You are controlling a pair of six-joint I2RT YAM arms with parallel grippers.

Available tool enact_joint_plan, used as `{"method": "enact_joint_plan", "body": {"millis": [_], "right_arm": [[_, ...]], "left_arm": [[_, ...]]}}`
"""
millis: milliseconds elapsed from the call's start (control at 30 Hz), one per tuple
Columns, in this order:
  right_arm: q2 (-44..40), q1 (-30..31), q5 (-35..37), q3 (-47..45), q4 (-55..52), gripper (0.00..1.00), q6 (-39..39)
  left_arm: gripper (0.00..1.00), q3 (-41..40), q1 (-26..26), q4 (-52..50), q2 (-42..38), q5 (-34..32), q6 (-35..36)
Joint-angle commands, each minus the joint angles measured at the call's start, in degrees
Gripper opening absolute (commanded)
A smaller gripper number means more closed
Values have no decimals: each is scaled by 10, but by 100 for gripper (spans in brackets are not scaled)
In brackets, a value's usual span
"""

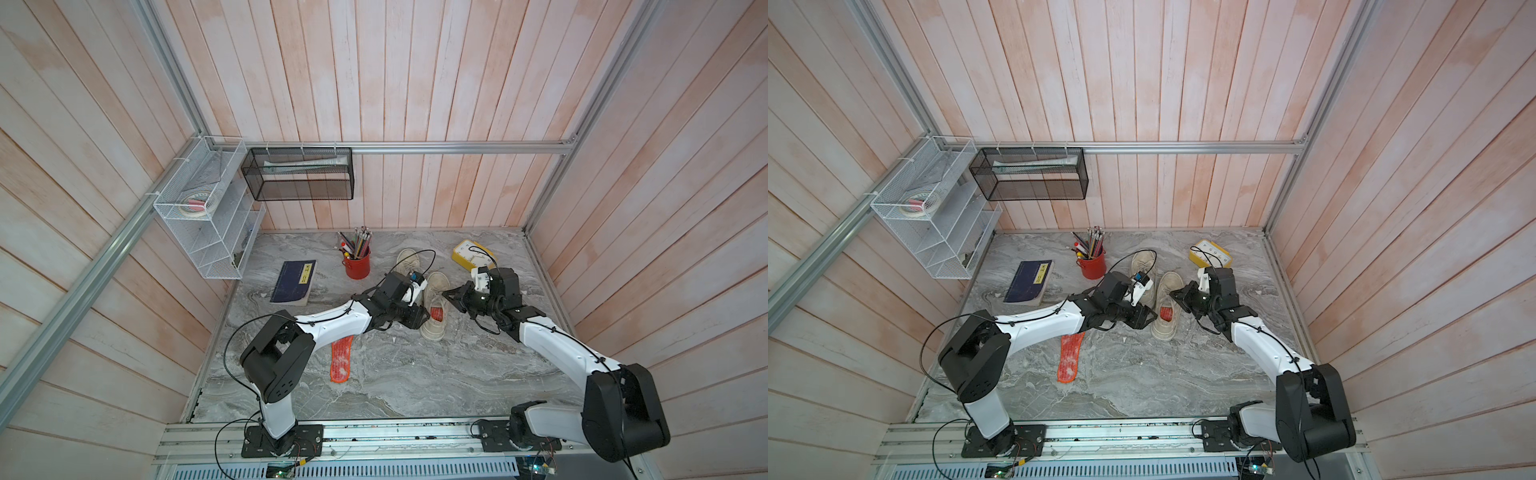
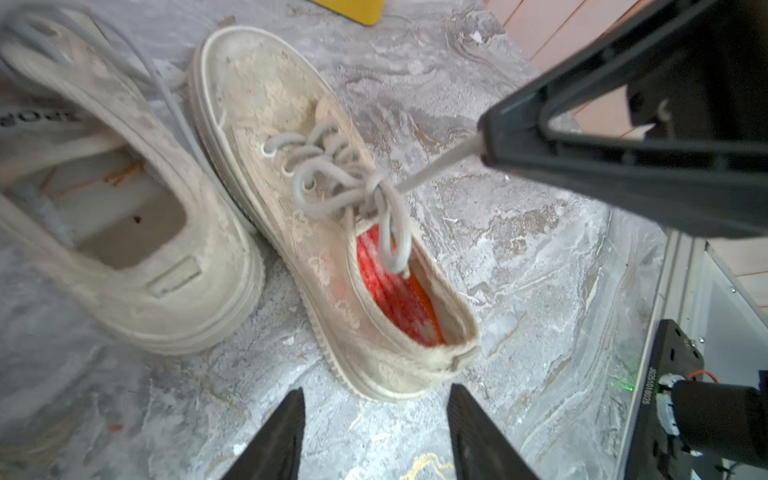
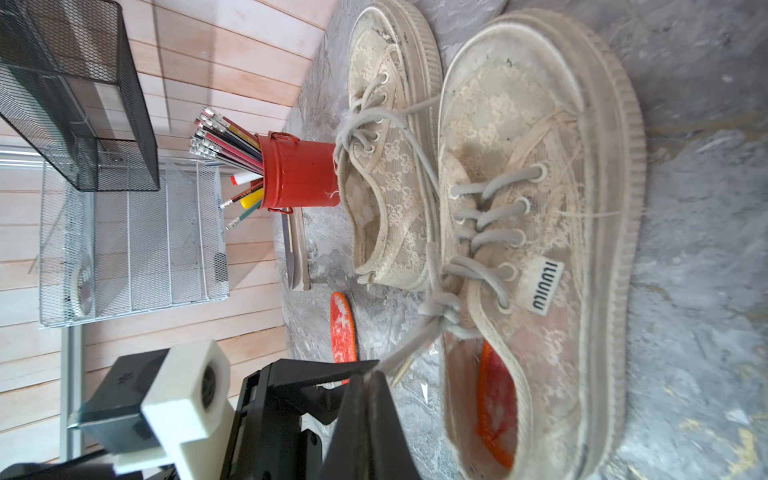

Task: Remove the insole from the shoe
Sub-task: Untie the shoelace on the shoe.

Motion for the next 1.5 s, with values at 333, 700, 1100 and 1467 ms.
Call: {"method": "enact_joint_plan", "body": {"millis": [333, 700, 1100, 1467], "right_arm": [[-41, 14, 35, 145, -87, 0, -92], [17, 27, 10, 227, -63, 0, -109], [45, 25, 54, 222, -38, 0, -119], [278, 21, 192, 339, -151, 29, -240]], "left_arm": [[54, -7, -2, 20, 11, -10, -22], [52, -12, 3, 17, -2, -21, -23], [52, -1, 3, 63, 18, 13, -48], [50, -49, 13, 88, -43, -30, -83]]}}
